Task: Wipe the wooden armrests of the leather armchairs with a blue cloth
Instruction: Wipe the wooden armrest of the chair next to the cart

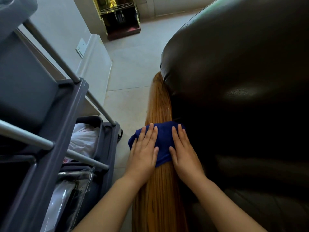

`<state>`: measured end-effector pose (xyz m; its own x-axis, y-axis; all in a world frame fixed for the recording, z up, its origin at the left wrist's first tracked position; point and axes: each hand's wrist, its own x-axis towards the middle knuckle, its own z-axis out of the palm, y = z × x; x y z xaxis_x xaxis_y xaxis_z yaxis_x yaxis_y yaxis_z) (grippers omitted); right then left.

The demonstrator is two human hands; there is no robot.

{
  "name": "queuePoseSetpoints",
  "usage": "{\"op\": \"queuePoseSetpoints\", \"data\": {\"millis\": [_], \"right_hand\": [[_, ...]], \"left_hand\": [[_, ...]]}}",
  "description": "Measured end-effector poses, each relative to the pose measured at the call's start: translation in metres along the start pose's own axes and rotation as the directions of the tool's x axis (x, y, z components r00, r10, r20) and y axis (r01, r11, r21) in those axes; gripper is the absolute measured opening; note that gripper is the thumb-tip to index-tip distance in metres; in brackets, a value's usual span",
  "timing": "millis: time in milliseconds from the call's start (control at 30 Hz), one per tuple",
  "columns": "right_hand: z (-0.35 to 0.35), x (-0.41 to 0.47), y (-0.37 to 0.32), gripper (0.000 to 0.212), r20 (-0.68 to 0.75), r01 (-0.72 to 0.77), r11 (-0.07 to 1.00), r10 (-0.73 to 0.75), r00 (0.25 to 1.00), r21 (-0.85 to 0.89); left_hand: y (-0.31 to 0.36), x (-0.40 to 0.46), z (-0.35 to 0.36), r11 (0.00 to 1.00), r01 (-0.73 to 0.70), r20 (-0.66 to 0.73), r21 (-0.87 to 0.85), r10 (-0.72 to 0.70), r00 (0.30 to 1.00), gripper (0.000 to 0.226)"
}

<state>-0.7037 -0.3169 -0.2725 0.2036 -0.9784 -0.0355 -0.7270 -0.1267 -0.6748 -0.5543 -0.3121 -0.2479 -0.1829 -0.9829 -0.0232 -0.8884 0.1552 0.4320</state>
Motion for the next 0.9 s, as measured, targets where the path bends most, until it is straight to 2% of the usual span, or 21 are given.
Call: {"op": "queuePoseSetpoints", "data": {"millis": [100, 233, 300, 400, 467, 667, 767, 900], "right_hand": [[-0.009, 0.024, 0.002, 0.061, 0.005, 0.0, 0.999, 0.0, 1.0, -0.04], [-0.027, 0.043, 0.002, 0.064, 0.005, 0.03, 0.981, -0.03, 1.0, -0.193], [-0.035, 0.046, -0.002, 0.065, -0.008, 0.105, 0.967, -0.11, 0.994, -0.231], [-0.04, 0.05, -0.011, 0.062, -0.044, 0.188, 0.96, -0.202, 0.978, -0.207], [-0.04, 0.055, -0.014, 0.06, -0.055, 0.187, 0.962, -0.201, 0.978, -0.201], [-0.044, 0.079, -0.016, 0.058, -0.005, 0.167, 0.964, -0.172, 0.985, -0.207], [-0.044, 0.086, -0.02, 0.052, -0.049, 0.142, 0.966, -0.156, 0.986, -0.218], [-0.039, 0.09, -0.027, 0.036, -0.106, 0.183, 0.906, -0.24, 0.965, -0.381]], "left_hand": [[-0.005, 0.03, -0.008, 1.0, -0.025, 0.044, -0.008, 0.025, 0.999, 0.06], [-0.006, 0.05, -0.017, 1.0, -0.02, 0.076, 0.012, 0.019, 0.997, 0.061], [-0.005, 0.051, -0.019, 0.992, -0.033, 0.07, 0.12, 0.024, 0.997, 0.062], [-0.002, 0.048, -0.02, 0.952, -0.025, -0.051, 0.305, 0.042, 0.998, 0.062], [0.0, 0.051, -0.021, 0.964, -0.016, -0.103, 0.266, 0.045, 0.994, 0.061], [-0.006, 0.076, -0.029, 0.997, -0.07, -0.126, 0.02, 0.071, 0.989, 0.055], [-0.007, 0.09, -0.032, 0.999, -0.034, -0.135, -0.024, 0.031, 0.99, 0.05], [-0.005, 0.095, -0.034, 1.0, -0.017, -0.15, -0.011, 0.015, 0.989, 0.044]]}}
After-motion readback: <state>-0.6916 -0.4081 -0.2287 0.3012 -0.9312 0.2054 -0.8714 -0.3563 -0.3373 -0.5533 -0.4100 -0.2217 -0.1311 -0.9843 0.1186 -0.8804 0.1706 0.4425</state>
